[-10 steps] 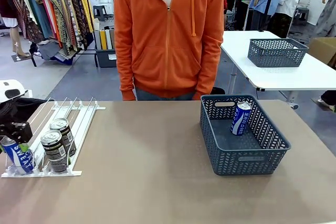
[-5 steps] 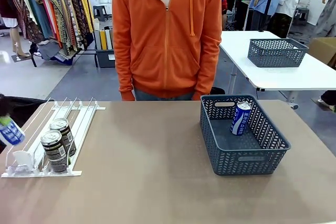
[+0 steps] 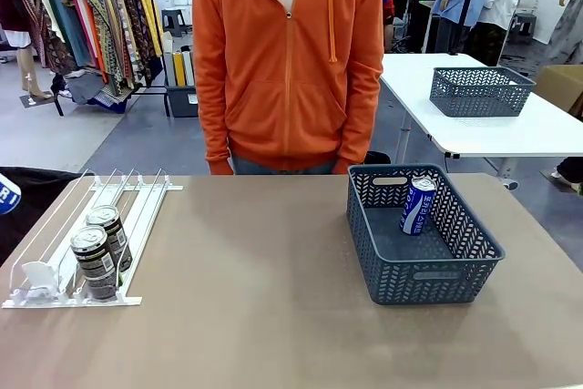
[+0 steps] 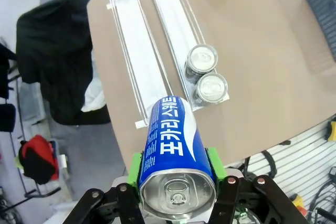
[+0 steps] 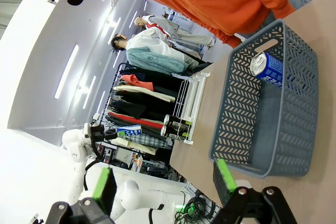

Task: Retrieve and store the cans from the dispenser.
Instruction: Pick up the last remaining can from one row of the Automatic Can Dispenser and place it in the middle of the table.

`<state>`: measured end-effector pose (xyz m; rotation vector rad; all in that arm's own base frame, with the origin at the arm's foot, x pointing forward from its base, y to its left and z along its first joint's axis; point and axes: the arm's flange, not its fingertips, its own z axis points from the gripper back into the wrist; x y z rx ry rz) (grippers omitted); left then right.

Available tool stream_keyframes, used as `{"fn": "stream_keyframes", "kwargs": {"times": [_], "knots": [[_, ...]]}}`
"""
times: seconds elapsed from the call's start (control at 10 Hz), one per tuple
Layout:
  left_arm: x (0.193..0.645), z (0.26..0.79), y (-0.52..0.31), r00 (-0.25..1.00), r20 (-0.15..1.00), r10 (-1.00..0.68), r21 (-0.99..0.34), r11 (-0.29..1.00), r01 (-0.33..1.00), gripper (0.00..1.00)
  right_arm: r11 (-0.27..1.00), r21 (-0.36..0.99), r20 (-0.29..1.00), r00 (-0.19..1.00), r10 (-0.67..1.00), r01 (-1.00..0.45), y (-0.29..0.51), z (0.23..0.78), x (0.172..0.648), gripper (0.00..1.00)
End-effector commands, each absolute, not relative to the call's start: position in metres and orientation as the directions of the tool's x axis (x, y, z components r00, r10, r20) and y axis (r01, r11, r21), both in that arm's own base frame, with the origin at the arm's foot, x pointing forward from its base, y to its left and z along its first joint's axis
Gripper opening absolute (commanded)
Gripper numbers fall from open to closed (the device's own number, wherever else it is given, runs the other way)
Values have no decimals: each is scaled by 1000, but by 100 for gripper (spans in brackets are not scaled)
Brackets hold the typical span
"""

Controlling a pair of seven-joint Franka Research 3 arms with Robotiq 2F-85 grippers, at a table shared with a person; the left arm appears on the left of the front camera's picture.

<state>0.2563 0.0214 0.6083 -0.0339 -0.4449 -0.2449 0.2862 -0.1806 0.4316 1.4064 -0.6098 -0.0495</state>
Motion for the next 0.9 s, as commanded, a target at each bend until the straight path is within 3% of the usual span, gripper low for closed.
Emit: {"fn": "stream_keyframes", "kwargs": {"times": [0.0,0.4,0.6,0.8], "knots": [[265,602,20,884,408,-227,32,972,235,0,189,924,381,841,-384,-332,-181,435,287,100],[275,599,10,888,408,-211,2,973,230,0,189,924,381,841,-384,-332,-181,435,287,100],[303,627,-60,806,493,-328,16,929,369,0,189,924,381,841,-384,-332,-181,435,287,100],[333,639,-158,737,486,-470,87,865,494,0,189,924,381,841,-384,-332,-181,435,287,100]]}}
